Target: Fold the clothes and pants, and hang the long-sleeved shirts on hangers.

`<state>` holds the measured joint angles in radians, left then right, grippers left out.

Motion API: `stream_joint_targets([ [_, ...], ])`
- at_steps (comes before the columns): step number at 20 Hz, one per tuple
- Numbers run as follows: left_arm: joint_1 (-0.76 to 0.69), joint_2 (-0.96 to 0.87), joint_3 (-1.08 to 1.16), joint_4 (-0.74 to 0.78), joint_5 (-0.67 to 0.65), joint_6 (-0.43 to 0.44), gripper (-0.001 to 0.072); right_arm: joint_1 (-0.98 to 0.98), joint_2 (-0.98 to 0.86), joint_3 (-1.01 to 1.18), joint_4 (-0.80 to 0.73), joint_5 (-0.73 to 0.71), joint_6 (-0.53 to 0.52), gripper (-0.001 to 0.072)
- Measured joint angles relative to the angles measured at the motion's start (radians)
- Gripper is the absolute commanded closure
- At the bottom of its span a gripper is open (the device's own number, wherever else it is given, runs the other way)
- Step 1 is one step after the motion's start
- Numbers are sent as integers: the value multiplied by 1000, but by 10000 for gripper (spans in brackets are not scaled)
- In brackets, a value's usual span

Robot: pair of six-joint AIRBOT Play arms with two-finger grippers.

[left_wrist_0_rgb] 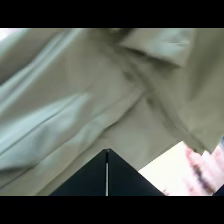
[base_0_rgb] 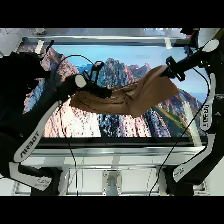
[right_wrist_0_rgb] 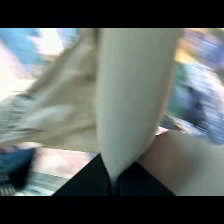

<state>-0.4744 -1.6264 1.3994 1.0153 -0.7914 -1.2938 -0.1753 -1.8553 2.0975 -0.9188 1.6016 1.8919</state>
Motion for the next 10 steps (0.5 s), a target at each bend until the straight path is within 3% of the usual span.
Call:
stream_joint_targets([
  [4,-66,-87,0,-86,82,18,684,95,16,11,73,-107,-43,697],
  [10,-66,-141,0,-148,154,24,684,293,21,13,-28,-130,-90,696],
])
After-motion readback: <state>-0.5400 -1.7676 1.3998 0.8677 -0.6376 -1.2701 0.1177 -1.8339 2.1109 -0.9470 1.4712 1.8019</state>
